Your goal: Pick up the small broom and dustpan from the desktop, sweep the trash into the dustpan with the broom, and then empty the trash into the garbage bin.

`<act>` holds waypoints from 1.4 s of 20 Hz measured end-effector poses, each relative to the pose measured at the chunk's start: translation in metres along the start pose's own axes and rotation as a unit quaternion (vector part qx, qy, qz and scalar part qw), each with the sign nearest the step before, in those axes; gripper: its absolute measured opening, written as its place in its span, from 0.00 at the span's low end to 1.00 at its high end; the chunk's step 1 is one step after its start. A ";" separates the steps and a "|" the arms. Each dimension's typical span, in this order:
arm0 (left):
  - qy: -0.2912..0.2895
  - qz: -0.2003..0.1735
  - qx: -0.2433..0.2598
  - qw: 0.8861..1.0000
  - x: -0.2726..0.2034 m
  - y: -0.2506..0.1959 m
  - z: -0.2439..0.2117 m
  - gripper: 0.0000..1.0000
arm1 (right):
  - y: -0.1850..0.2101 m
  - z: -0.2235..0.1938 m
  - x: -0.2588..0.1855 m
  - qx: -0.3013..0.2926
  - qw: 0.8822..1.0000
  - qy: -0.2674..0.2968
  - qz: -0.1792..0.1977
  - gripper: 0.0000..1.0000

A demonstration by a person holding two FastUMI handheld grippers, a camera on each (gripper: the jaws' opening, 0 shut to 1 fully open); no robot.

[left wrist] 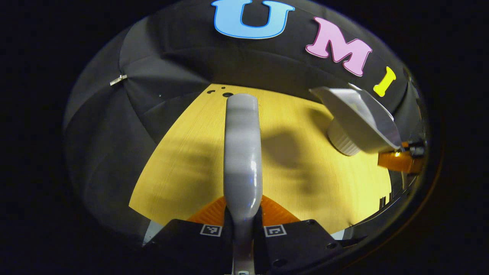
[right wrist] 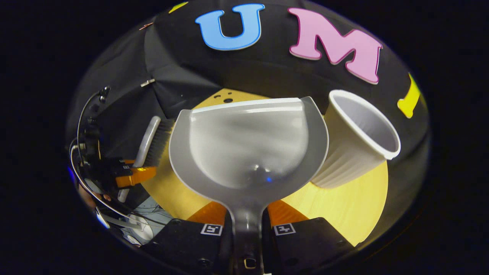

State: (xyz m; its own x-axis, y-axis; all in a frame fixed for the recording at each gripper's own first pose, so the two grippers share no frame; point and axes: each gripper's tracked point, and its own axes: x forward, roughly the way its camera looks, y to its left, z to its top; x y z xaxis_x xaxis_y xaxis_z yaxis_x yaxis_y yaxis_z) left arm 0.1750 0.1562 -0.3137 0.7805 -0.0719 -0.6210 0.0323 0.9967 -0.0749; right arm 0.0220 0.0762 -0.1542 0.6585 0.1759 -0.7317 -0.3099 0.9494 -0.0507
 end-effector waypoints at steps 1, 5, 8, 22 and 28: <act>0.015 0.009 0.008 1.000 0.007 0.001 -0.005 0.25 | -0.001 -0.014 0.007 0.010 1.000 0.018 0.000 0.34; 0.056 0.006 0.016 0.998 0.035 -0.005 -0.024 0.25 | -0.011 -0.054 0.045 0.030 0.998 0.057 -0.003 0.34; 0.081 0.005 0.024 0.996 0.057 -0.022 -0.035 0.25 | -0.017 -0.082 0.061 0.044 0.996 0.080 -0.002 0.34; 0.173 0.024 0.064 0.983 0.096 -0.039 -0.053 0.27 | -0.017 -0.141 0.109 0.095 0.985 0.142 -0.008 0.35; 0.177 0.035 0.080 0.980 0.093 -0.034 -0.053 0.32 | -0.002 -0.139 0.110 0.118 0.983 0.143 0.009 0.55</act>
State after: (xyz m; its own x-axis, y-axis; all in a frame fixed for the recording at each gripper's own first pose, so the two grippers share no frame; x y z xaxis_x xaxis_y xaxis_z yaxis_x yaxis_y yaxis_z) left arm 0.2133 0.1136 -0.4104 0.5200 0.0172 -0.8540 0.1058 0.9908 0.0844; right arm -0.0001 0.0580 -0.3292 0.4251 0.1445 -0.8935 -0.1292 0.9867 0.0982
